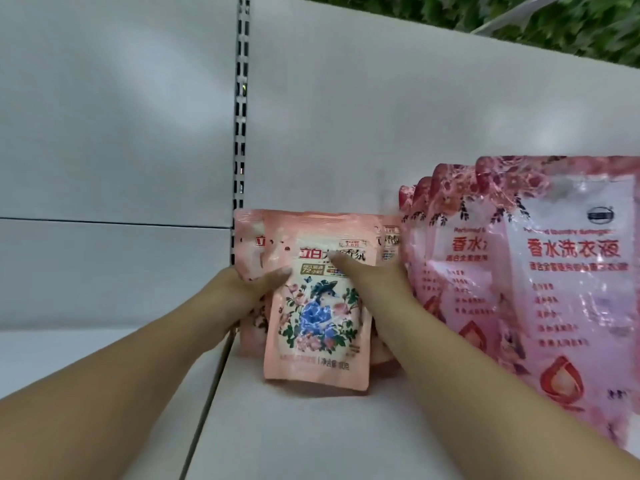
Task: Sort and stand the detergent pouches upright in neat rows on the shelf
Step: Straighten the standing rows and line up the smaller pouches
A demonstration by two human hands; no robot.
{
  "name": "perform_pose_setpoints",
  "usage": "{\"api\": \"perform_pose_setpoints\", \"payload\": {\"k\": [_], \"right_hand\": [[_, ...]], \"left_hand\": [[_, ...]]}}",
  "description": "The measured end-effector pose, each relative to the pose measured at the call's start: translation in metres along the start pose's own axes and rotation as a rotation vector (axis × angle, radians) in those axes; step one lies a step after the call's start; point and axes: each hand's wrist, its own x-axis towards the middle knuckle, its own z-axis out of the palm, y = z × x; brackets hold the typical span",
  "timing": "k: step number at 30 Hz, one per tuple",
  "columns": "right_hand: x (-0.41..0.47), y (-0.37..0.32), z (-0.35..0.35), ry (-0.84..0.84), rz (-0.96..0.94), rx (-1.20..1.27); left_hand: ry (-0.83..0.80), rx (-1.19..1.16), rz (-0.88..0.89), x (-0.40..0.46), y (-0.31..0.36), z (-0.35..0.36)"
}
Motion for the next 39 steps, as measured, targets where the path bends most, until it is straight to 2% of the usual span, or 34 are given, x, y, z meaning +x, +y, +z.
{"api": "perform_pose_setpoints", "payload": {"k": [2,4,9,13,16,19,22,28,34,39], "right_hand": [[0.004,0.001,-0.007,-0.071,0.07,0.114],[-0.001,0.0,-0.008,-0.16,0.118,0.121],[-0.008,-0.002,-0.004,-0.317,0.098,0.152],[-0.011,0.001,0.012,-0.117,-0.012,-0.038],[-0.009,-0.006,0.014,-0.006,0.051,-0.16],[-0.002,-0.009,0.012,-0.031,0.139,-0.14],[0.003,-0.004,0.021,-0.12,0.113,-0.141],[0.009,-0.002,0.029,-0.212,0.039,-0.15],[0.009,0.003,0.024,-0.038,-0.01,-0.091],[0.019,0.008,0.012,0.09,0.096,0.013]], "left_hand": [[-0.009,-0.033,0.006,-0.005,0.001,0.0],[-0.065,-0.056,0.009,-0.01,0.003,0.0],[-0.226,-0.078,0.04,-0.02,0.007,-0.007],[-0.098,-0.126,0.048,-0.022,0.009,0.005],[0.053,-0.098,0.047,-0.019,0.009,0.015],[0.038,-0.063,0.095,-0.018,0.008,0.02],[0.072,-0.079,0.058,-0.016,0.009,0.017],[0.271,-0.204,0.008,-0.008,0.004,0.001],[0.332,-0.276,0.002,-0.013,0.007,-0.004],[0.416,-0.225,0.021,-0.02,0.011,-0.023]]}}
